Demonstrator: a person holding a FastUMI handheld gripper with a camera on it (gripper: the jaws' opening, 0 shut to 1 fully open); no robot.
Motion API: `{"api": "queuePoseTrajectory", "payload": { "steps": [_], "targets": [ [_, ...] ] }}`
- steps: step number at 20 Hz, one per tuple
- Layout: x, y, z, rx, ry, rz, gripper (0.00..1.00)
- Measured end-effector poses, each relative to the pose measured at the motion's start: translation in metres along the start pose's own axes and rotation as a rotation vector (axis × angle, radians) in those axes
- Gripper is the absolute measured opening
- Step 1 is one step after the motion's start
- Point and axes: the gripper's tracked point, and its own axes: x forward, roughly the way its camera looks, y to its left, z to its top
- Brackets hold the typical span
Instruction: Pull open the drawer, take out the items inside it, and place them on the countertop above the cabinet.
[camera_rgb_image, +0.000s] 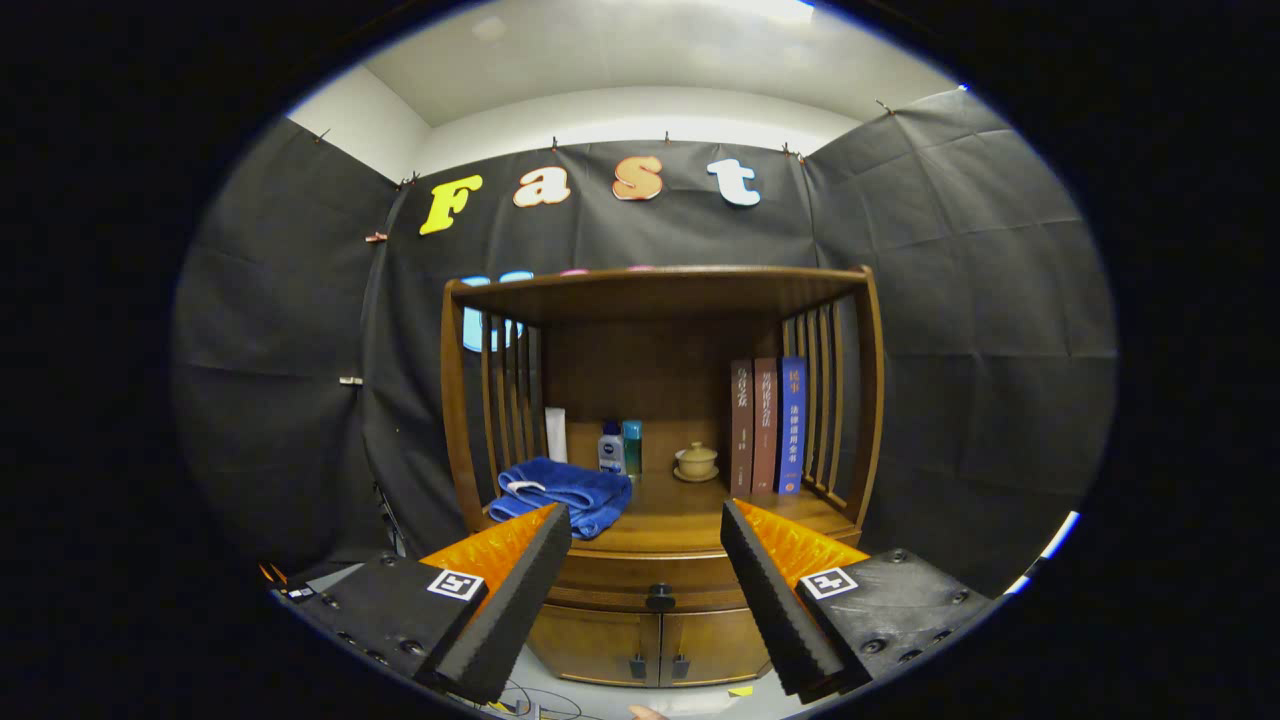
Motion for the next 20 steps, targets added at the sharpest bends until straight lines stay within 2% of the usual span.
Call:
{"api": "queuePoseTrajectory", "payload": {
  "steps": [12, 20],
  "targets": [
    [0.1, -0.014, -0.173, 0.043, 0.287, -0.02, 1.0],
    [0.148, -0.023, -0.238, 0.035, 0.382, -0.049, 0.98]
  ]
}}
